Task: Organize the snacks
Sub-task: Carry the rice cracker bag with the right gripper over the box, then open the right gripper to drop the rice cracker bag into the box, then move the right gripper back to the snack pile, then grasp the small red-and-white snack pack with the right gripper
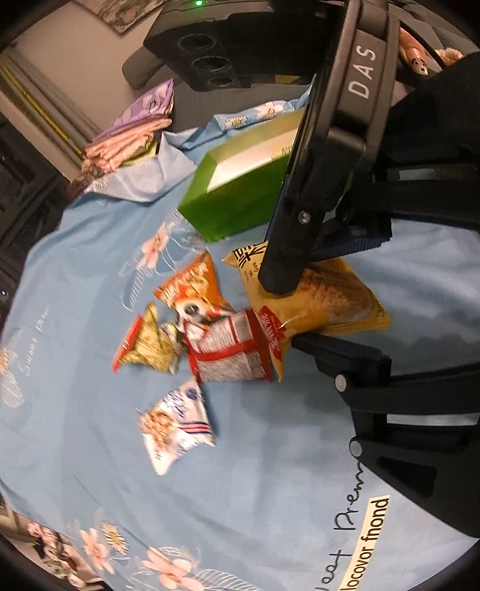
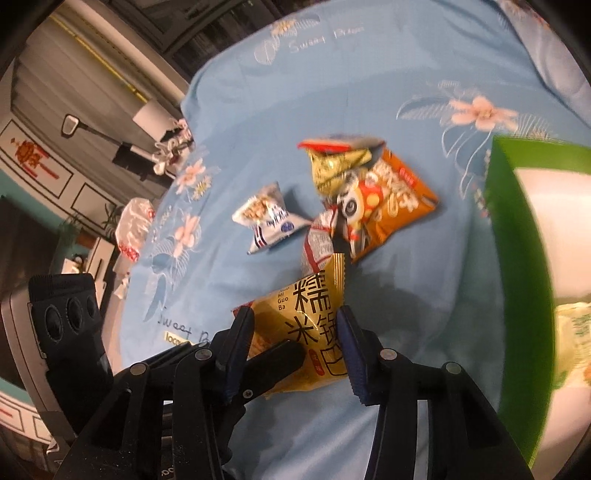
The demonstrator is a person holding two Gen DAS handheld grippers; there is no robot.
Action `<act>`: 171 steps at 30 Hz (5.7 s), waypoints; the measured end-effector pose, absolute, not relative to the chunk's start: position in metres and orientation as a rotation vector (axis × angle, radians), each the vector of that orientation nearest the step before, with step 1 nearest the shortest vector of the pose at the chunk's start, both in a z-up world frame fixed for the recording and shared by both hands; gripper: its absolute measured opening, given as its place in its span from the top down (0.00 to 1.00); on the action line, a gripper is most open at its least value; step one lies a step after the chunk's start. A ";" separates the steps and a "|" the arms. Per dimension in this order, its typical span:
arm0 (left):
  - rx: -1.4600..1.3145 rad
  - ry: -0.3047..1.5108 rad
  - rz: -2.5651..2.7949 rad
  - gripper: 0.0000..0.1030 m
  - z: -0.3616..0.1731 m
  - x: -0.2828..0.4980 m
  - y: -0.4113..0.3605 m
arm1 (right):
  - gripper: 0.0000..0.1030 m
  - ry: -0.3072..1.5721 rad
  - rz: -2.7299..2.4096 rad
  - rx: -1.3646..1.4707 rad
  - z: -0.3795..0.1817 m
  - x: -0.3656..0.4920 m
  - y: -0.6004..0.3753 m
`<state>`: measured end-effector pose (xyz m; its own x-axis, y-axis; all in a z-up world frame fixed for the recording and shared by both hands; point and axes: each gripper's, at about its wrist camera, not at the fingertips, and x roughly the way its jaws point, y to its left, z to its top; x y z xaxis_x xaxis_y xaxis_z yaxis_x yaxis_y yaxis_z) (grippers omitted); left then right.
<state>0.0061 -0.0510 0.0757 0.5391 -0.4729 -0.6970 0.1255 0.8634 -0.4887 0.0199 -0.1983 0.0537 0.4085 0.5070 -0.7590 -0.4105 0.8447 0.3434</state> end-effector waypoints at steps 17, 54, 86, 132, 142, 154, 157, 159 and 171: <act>-0.292 0.821 -0.517 0.61 0.127 0.022 -0.132 | 0.52 0.773 0.479 0.231 0.112 -0.002 -0.283; -0.109 0.990 -0.682 0.61 0.097 0.102 -0.286 | 0.65 0.765 0.205 0.605 0.081 0.045 -0.442; -0.191 1.055 -0.694 0.47 0.086 0.101 -0.278 | 0.72 0.848 0.038 0.599 0.068 0.055 -0.451; -0.430 1.006 0.131 0.12 0.055 0.011 0.047 | 0.53 0.887 0.374 0.090 0.041 0.049 -0.175; -0.630 1.073 0.070 0.12 0.040 0.015 0.063 | 0.83 0.946 0.445 0.062 0.012 0.067 -0.158; -0.656 1.064 0.046 0.12 0.042 0.010 0.062 | 0.99 1.022 0.635 0.129 0.027 0.018 -0.162; -0.630 1.068 0.046 0.12 0.041 0.012 0.056 | 0.99 1.037 0.591 0.077 0.026 0.012 -0.163; -0.612 1.067 0.036 0.12 0.041 0.013 0.052 | 0.99 1.048 0.571 0.081 0.025 0.015 -0.167; -0.483 1.000 -0.145 0.35 0.046 0.026 -0.001 | 0.76 1.069 0.530 0.227 0.016 0.048 -0.194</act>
